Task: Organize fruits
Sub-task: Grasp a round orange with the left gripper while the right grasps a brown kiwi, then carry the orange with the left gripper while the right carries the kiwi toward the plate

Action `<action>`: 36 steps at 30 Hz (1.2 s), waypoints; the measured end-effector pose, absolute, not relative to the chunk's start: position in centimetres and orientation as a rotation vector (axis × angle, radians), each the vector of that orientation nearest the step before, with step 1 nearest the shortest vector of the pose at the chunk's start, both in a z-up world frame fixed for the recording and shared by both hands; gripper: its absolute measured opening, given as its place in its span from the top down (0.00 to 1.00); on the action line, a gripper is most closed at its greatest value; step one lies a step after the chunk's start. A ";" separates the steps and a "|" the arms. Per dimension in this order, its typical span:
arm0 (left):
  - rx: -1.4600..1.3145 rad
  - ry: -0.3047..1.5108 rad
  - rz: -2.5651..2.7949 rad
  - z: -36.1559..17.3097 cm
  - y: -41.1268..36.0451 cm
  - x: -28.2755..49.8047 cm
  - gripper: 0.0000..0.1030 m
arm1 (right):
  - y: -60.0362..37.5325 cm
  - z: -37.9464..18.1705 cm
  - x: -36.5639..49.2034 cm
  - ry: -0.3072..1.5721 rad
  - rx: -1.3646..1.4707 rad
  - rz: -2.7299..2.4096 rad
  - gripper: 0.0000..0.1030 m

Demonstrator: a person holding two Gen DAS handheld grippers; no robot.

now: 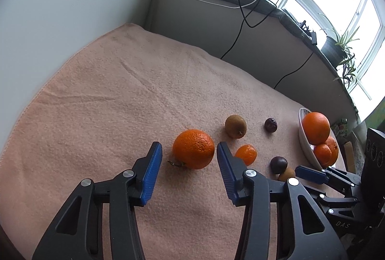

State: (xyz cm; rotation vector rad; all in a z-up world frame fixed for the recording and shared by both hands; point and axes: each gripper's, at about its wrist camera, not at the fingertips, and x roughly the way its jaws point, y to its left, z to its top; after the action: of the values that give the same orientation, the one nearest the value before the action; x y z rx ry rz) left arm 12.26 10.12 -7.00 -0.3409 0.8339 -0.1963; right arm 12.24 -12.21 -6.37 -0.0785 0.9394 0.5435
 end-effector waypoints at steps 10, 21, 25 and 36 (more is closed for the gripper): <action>-0.315 0.839 -0.197 -7.2 9.4 12.8 0.66 | -11.8 -7.2 12.7 0.958 -0.093 0.546 0.66; -0.322 0.822 -0.203 -6.7 9.6 12.2 0.66 | -11.9 -7.0 12.4 0.942 -0.093 0.558 0.71; -0.329 0.807 -0.210 -6.1 9.5 12.0 0.66 | -12.4 -6.4 12.2 0.926 -0.075 0.559 0.71; -0.317 0.770 -0.257 -4.1 7.7 11.4 0.66 | -14.3 -4.3 11.1 0.873 -0.042 0.557 0.71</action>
State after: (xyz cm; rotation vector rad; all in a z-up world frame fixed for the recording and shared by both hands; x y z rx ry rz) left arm 11.39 7.72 -4.06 -0.3168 0.7700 -0.2568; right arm 11.08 -14.32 -4.26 -0.0418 0.8729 0.5569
